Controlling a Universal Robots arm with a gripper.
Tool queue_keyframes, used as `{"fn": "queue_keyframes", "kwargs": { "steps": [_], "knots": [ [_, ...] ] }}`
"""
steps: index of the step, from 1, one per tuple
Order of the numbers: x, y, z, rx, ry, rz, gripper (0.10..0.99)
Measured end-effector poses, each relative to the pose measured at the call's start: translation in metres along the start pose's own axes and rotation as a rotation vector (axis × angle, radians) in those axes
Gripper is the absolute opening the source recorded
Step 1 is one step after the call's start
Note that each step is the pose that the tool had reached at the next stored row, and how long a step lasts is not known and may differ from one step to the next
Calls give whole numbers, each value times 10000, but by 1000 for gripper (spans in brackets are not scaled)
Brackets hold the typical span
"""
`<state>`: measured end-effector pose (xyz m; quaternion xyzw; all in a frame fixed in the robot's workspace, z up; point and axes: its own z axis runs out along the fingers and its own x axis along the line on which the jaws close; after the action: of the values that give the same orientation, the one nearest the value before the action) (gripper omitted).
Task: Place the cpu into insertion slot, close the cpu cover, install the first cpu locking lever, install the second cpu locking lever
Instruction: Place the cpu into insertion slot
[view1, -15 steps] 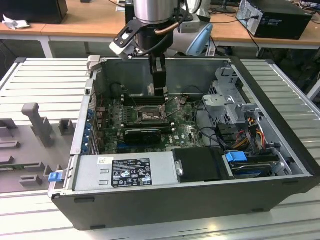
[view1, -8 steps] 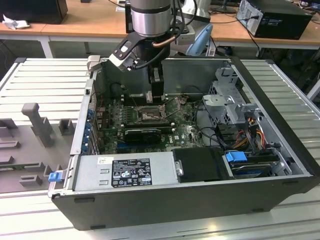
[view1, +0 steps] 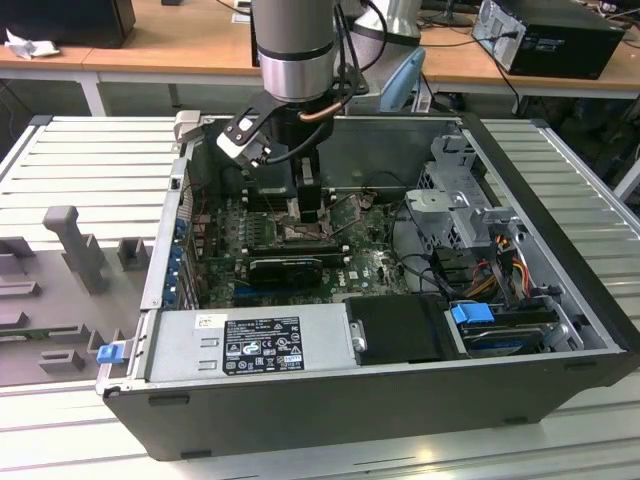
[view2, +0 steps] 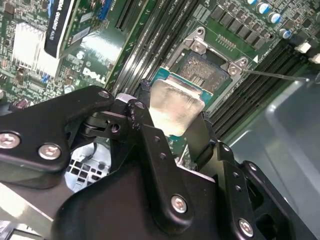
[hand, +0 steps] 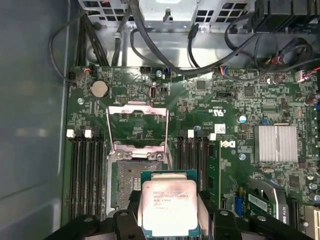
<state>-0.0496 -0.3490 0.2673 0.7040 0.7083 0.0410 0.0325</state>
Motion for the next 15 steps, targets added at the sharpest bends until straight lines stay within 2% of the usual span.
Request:
{"fn": "queue_keyframes", "kwargs": {
  "steps": [2,6,10,15],
  "knots": [
    [0,-11,55,3,-3,36,529],
    [3,-20,106,13,-4,47,529],
    [39,-24,148,29,-15,146,529],
    [44,-26,167,30,-16,156,529]
  ]
}}
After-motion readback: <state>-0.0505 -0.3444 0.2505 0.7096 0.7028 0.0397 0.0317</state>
